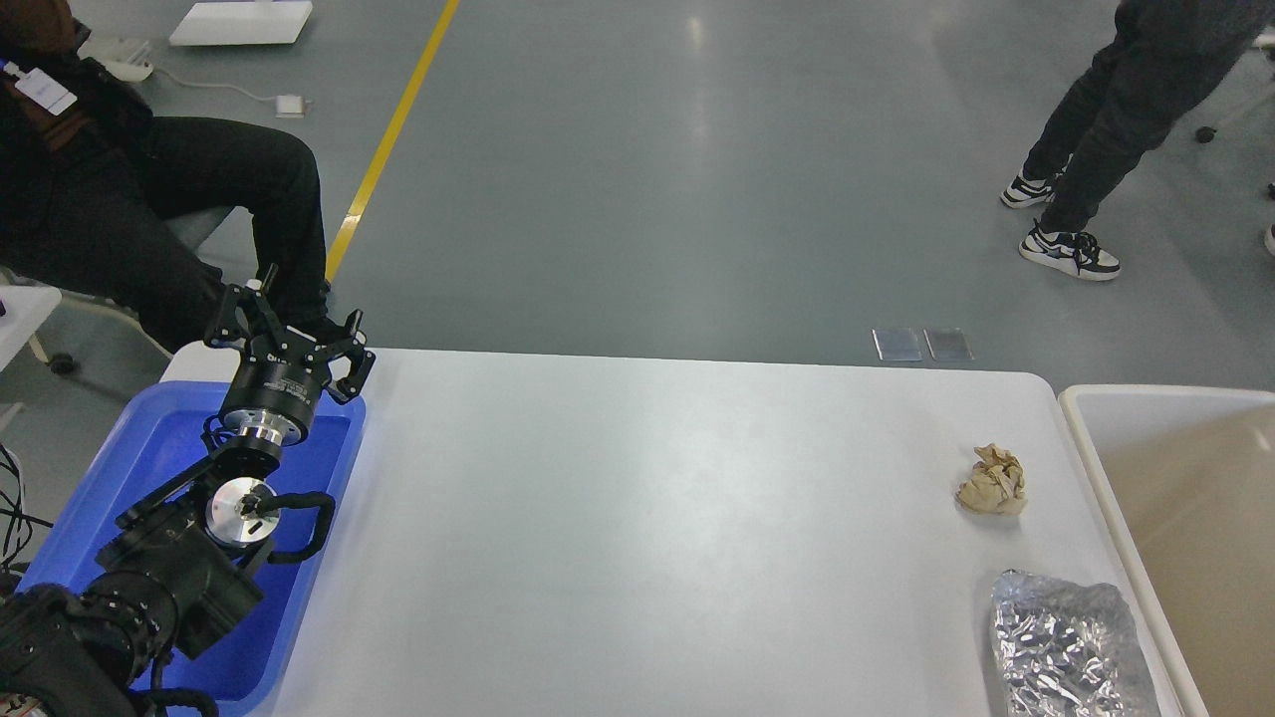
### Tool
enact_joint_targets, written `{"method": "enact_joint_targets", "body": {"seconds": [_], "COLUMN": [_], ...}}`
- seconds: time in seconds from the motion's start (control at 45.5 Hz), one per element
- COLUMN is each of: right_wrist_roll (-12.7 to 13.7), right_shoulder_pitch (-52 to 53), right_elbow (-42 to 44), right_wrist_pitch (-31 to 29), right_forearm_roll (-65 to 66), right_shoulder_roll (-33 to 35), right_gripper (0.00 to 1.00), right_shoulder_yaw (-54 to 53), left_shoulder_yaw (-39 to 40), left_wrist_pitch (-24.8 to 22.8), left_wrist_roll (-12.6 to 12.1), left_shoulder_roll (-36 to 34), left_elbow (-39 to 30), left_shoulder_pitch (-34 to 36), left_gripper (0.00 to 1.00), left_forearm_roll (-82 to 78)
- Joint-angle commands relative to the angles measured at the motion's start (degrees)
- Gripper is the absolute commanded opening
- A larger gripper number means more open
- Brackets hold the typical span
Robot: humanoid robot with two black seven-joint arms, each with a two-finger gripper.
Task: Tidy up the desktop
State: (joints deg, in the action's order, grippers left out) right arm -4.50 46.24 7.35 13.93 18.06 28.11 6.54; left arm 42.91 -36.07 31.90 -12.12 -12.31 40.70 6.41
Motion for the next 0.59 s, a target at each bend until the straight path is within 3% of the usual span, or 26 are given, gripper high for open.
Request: {"method": "enact_joint_targets", "body": {"seconds": [0.0, 0.571], "right_wrist_roll": [1.86, 1.77], "right_shoulder_pitch": [-11.42, -16.09], "right_elbow": [0.47, -0.23], "right_wrist_pitch": [4.61, 4.79], "right_forearm_roll": [-0.22, -0.4], "right_shoulder_roll": [-3.49, -7.36], "right_gripper": [0.0, 0.0], "right_shoulder_yaw": [-7.15, -6.45], "left_shoulder_yaw": [-0.02, -0.02], "left_wrist_pitch": [-0.05, 0.03], "left_wrist_roll": [0.01, 0.01], "left_shoulder_roll": [-0.01, -0.01], "left_elbow": [0.0, 0.0], "left_shoulder_pitch": [0.0, 0.0], "left_gripper": [1.0, 1.0], "left_forearm_roll": [0.0, 0.0]}}
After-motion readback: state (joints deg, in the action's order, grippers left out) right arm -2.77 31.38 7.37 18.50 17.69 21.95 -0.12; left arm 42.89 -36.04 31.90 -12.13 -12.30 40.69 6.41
